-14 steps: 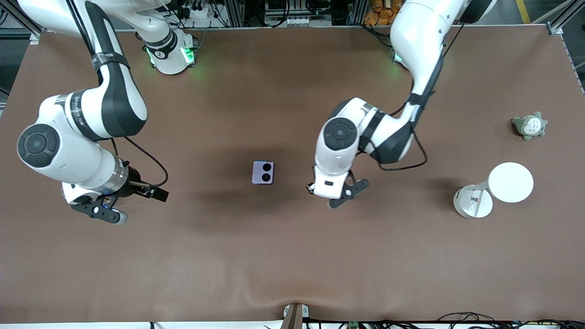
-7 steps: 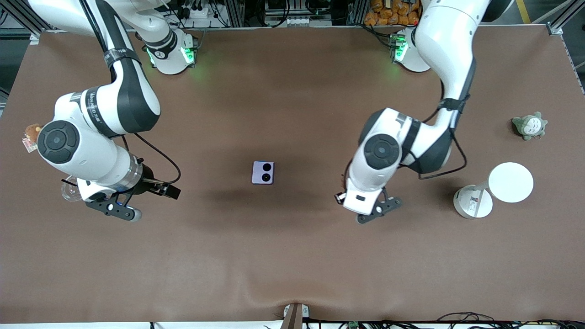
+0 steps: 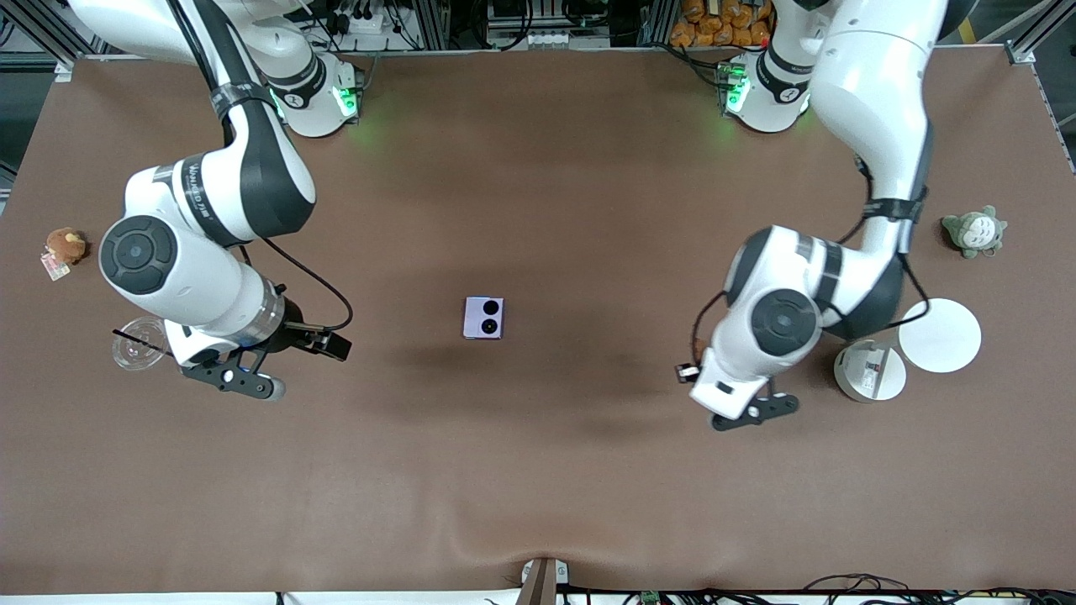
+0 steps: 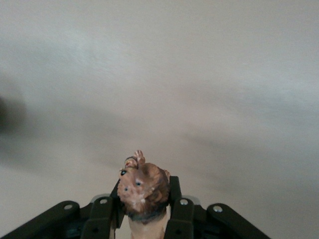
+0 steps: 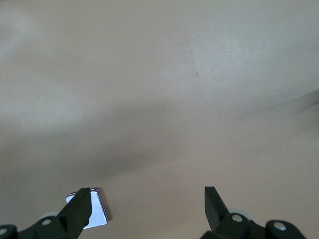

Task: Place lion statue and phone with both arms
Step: 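Lift the lion with the left gripper while the right gripper reaches the phone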

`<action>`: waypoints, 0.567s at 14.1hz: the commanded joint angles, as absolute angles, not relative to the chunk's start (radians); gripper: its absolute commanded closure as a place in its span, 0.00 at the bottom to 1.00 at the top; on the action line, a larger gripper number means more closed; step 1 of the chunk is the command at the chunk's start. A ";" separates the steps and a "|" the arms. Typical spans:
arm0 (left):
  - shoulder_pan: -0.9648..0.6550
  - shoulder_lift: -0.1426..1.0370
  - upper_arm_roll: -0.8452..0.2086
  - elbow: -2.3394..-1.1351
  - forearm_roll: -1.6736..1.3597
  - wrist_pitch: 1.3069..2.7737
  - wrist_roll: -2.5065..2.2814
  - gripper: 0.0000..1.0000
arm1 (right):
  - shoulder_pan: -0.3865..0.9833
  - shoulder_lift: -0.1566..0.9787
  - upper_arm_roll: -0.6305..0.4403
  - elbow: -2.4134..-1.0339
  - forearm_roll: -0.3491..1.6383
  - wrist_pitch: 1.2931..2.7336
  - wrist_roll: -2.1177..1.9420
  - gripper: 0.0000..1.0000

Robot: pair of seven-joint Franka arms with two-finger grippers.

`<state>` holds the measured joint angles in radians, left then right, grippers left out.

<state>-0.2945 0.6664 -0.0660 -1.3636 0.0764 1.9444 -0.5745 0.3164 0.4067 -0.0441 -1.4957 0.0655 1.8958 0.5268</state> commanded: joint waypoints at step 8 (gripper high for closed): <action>-0.121 0.676 -0.072 -1.446 0.083 1.951 -0.465 1.00 | 0.461 0.511 -0.046 -1.476 0.080 1.910 0.540 0.00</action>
<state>-0.1539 0.6788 -0.0648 -1.4300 0.0764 1.9454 -0.4362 0.3984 0.4658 -0.0390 -1.4965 0.0678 1.8966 0.5535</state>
